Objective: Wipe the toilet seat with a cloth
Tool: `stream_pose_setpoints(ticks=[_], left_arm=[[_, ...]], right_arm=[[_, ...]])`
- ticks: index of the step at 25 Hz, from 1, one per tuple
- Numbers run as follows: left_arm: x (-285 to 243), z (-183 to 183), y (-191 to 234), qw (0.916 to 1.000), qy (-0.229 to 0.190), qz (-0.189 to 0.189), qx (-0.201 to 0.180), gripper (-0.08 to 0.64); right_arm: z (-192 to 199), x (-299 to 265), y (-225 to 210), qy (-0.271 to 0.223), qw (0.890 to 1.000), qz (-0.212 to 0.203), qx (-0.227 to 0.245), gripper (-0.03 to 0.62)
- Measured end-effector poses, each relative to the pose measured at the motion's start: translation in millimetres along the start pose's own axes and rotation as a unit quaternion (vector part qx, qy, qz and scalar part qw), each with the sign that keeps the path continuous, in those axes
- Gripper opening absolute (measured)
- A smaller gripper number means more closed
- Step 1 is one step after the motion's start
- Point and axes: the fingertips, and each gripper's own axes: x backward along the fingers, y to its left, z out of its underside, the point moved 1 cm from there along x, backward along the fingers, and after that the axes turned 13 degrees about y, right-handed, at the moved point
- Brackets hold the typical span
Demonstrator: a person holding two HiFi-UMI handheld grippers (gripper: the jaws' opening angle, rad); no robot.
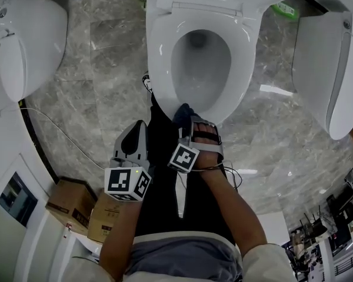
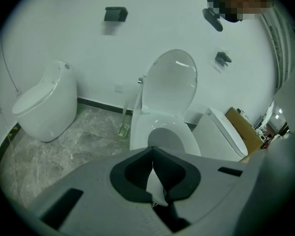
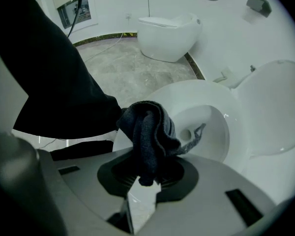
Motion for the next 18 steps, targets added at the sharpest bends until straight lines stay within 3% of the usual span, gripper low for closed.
stream_pose_setpoints(ticks=[9,18], left_arm=[[-5,8,-30,0.9998,0.005,0.008,-0.018,0.009],[-7,16,-48,0.9994,0.009,0.013,-0.029,0.009]], right_arm=[[39,6,15,-0.01,0.999,-0.027,-0.031,0.071],[84,-7,-9,-0.004,0.995,-0.036,-0.091,0.071]])
